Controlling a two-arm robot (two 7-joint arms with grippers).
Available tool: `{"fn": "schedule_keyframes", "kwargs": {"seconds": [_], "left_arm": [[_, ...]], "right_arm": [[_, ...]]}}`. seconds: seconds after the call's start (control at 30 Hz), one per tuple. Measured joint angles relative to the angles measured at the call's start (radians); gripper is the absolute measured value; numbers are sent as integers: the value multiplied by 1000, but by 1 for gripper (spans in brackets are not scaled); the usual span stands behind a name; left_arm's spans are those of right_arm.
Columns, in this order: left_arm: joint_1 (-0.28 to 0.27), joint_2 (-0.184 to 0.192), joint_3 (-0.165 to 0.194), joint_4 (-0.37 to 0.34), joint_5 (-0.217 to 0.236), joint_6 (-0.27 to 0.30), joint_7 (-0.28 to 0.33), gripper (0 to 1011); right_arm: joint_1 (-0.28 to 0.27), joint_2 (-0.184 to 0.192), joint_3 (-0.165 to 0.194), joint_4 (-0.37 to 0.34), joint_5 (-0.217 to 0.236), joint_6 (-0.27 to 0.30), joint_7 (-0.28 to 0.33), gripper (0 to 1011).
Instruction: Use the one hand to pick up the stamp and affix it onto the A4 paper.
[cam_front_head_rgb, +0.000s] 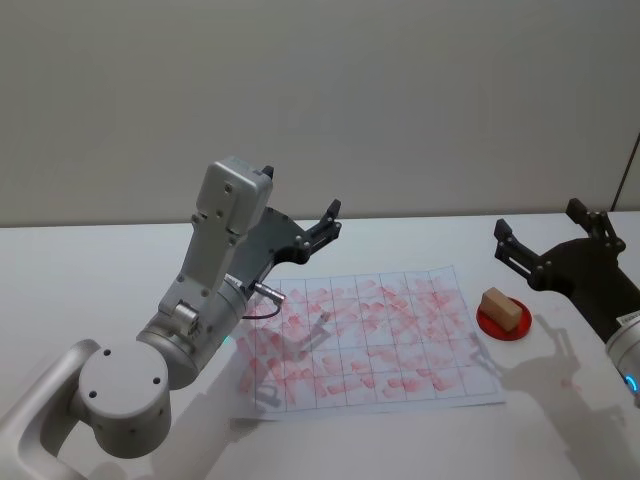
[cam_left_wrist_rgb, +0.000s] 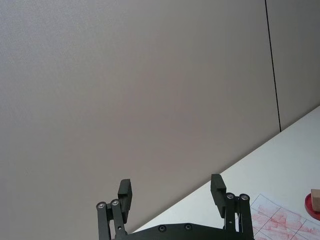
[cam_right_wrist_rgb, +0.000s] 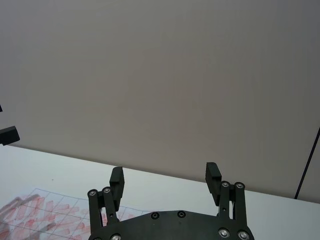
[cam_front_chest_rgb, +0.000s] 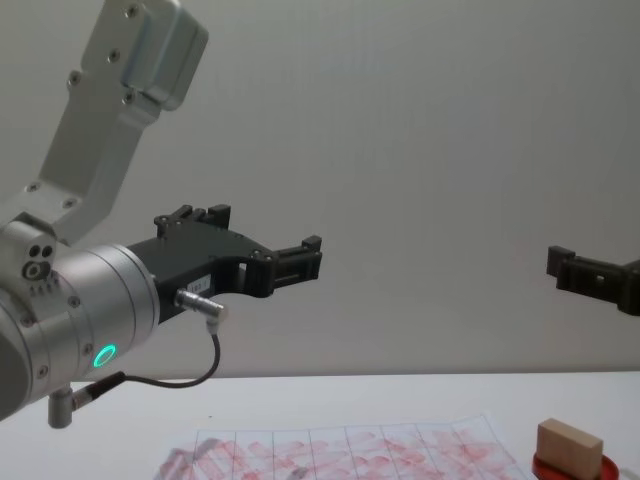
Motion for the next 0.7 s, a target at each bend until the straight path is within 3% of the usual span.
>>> {"fn": "schedule_keyframes", "kwargs": {"seconds": [0.7], "left_arm": [[0, 0, 0, 0, 0, 0, 0, 1001]], "right_arm": [[0, 0, 0, 0, 0, 0, 0, 1003]]}}
